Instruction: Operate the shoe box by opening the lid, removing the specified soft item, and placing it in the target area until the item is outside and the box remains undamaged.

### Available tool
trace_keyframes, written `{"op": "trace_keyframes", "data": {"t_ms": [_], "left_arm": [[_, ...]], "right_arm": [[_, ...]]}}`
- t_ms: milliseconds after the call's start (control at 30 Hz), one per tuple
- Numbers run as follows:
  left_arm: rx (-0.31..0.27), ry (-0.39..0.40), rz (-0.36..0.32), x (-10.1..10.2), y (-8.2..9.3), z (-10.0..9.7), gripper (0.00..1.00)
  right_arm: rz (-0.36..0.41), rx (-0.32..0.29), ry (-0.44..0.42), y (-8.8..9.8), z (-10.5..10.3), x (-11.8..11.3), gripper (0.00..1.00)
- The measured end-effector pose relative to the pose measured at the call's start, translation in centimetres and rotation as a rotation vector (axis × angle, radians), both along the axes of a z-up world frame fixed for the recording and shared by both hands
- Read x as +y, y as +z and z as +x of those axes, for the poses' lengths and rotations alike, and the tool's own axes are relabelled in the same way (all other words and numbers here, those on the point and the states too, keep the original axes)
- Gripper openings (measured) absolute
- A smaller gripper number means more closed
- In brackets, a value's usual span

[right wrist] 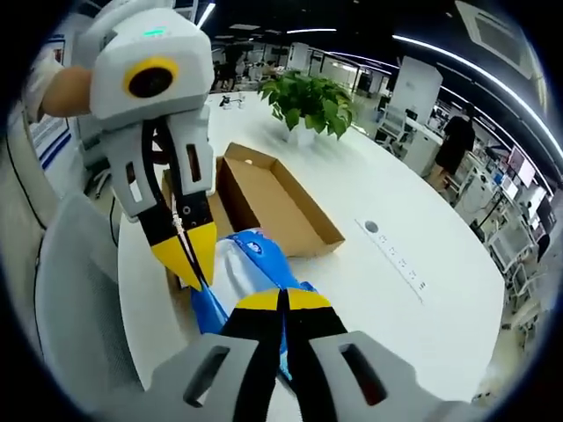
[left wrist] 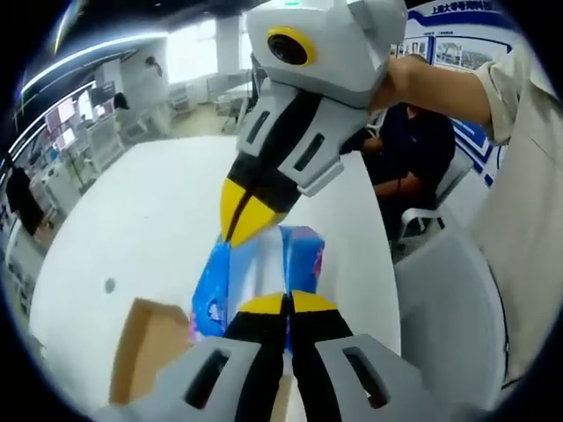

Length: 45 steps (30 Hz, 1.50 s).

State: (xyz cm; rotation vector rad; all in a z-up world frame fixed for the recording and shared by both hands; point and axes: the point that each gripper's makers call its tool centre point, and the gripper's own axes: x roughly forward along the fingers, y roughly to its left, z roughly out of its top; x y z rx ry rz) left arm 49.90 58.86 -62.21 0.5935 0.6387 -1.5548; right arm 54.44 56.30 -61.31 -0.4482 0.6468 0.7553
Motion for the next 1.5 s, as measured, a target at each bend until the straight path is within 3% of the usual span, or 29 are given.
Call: {"op": "trace_keyframes", "data": {"t_ms": [733,1500], "left_arm": [[0.021,-0.065,-0.017,-7.5,-0.7,-1.2,0.00],[0.049,-0.106,-0.032,-14.3,-2.1,-0.4,0.00]], "right_arm": [[-0.030,0.009,-0.053,-0.7,-1.3,-7.8,0.00],[-0.064,0.027,-0.072,-1.9,-0.7,-14.2,0.00]]}}
